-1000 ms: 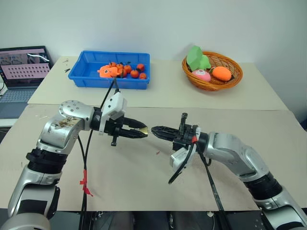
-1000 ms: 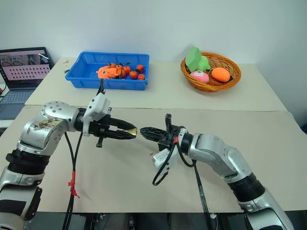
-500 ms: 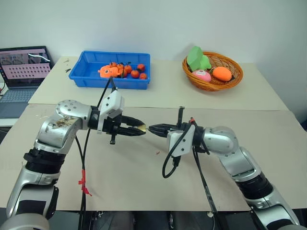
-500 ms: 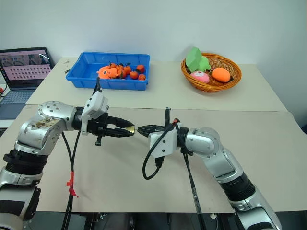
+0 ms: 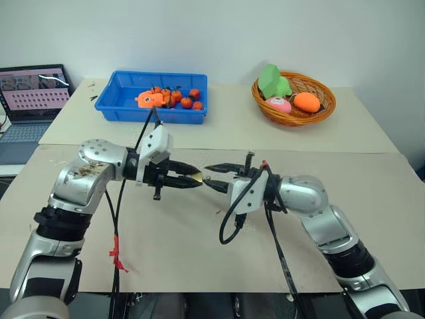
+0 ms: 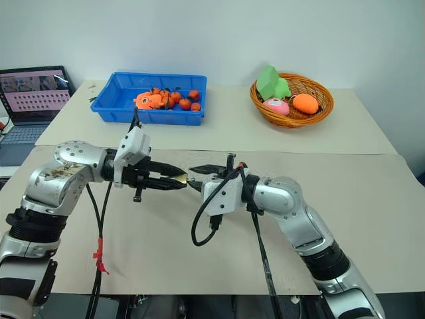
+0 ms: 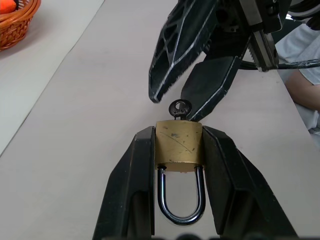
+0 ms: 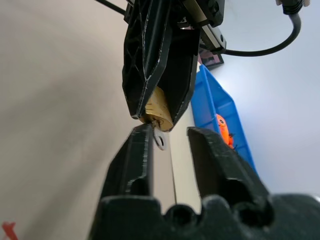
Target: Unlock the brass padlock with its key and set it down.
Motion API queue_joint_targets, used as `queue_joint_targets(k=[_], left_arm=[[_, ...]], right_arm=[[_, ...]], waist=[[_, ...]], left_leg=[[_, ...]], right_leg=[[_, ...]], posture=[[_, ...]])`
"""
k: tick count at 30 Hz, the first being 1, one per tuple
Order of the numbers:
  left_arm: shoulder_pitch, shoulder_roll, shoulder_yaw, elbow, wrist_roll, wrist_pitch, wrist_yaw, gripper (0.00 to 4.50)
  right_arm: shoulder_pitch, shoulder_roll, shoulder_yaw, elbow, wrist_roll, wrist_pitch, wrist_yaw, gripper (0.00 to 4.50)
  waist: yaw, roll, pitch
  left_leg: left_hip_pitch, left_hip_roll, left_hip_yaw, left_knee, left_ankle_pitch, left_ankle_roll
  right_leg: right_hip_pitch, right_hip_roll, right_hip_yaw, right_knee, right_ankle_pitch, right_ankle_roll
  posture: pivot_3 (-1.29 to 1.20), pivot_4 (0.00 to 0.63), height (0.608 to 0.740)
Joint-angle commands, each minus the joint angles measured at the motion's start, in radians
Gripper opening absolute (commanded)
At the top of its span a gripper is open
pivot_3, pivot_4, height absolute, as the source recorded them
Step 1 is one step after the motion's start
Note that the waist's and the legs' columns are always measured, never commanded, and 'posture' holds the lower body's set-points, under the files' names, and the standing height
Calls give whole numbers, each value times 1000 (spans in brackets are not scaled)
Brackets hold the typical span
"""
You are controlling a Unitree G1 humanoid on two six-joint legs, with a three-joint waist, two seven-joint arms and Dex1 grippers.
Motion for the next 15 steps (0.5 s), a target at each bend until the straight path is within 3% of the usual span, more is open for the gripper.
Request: queue_joint_targets(k=[1, 7, 15], left_arm=[[-18, -9, 8, -33, -16, -6, 2, 836], [-26, -13, 6, -22, -12, -10, 2, 836], [-33, -18, 6, -15, -6, -14, 2, 836]], right_arm=[[-10, -2, 2, -34, -40, -101, -45, 2467], [-24, -69, 25, 48, -280, -389, -203, 2467], [-32, -29, 51, 97, -365, -465, -272, 2467]], waist=[[0, 0, 0], [0, 0, 0], [-3, 0, 0]], left_leg=[[0, 0, 0, 0, 0, 0], [0, 0, 0, 0, 0, 0], [0, 0, 0, 0, 0, 0]], right_leg=[[0, 0, 0, 0, 0, 0], [0, 0, 0, 0, 0, 0], [0, 0, 0, 0, 0, 0]], posture=[[0, 150, 740], [0, 150, 740], [0, 150, 740]])
